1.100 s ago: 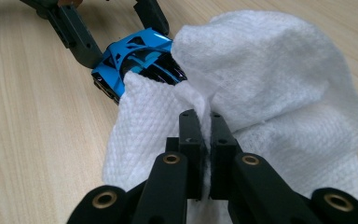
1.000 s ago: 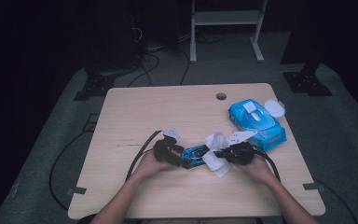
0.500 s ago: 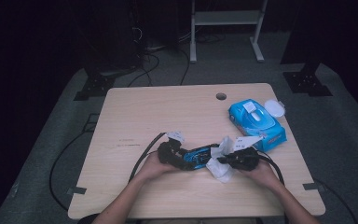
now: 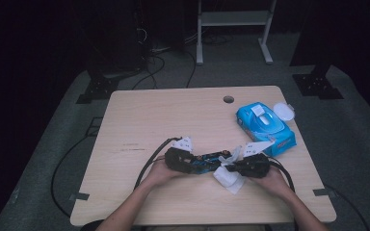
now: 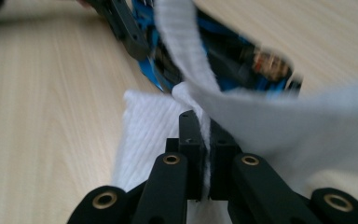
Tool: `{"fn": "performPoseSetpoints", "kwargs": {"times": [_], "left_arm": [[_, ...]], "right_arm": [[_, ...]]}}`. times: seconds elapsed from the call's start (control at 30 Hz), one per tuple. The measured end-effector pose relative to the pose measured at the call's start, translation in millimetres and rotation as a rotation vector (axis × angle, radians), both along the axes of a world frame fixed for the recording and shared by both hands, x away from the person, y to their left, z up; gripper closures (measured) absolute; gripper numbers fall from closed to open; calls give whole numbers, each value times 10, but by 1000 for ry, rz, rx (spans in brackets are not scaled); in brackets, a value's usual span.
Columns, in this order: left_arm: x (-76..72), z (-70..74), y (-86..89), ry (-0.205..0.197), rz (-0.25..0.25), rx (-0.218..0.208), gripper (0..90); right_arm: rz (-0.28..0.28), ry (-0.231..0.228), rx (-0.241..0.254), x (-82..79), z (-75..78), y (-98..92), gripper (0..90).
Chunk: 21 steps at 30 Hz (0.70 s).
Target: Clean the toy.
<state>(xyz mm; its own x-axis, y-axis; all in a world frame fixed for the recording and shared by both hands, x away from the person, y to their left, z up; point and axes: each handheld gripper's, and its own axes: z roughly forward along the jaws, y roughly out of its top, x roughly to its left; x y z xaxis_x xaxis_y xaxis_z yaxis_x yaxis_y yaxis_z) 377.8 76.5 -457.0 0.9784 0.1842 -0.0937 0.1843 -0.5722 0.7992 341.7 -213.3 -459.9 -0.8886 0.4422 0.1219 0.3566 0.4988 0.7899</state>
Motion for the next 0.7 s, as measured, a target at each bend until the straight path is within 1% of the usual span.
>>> {"fn": "performPoseSetpoints", "kwargs": {"times": [0.07, 0.13, 0.17, 0.2, 0.23, 0.3, 0.37, 0.43, 0.47, 0.57, 0.6, 0.63, 0.67, 0.7], "left_arm": [[-17, 18, -7, -24, -11, -9, 645], [-35, 25, -13, -73, 20, 3, 659], [-27, 16, -7, -88, 31, 2, 660], [-17, 7, -4, -86, 39, 4, 660], [-12, 0, -5, -94, 42, 13, 660], [-1, -23, -10, -112, 53, 29, 661], [17, -39, -8, -108, 56, 21, 661], [14, -43, -11, -114, 54, 19, 661], [14, -45, -12, -113, 55, 17, 660], [13, -46, -5, -103, 53, 13, 654], [15, -44, 3, -96, 62, 5, 637], [19, -37, 14, -89, 67, 6, 576], [21, -31, 28, -81, 81, 4, 545], [23, -28, 42, -80, 83, 4, 522]], "right_arm": [[4, -12, 19, -12, 53, -3, 863], [12, -15, 53, -24, 114, -13, 863], [16, -21, 70, -30, 145, -18, 863], [10, -29, 92, -36, 189, -21, 862], [2, -35, 106, -33, 228, -18, 862], [-15, -56, 111, -25, 298, 21, 862], [-29, -72, 115, -5, 369, 114, 861], [-47, -75, 92, 33, 413, 278, 860], [-46, -61, 92, 66, 418, 353, 859], [-54, -40, 92, 154, 397, 577, 859], [-59, -36, 85, 180, 382, 637, 859], [-61, -30, 78, 201, 364, 686, 859], [-60, -26, 73, 214, 350, 712, 859], [-61, -28, 53, 232, 325, 738, 844]]}}
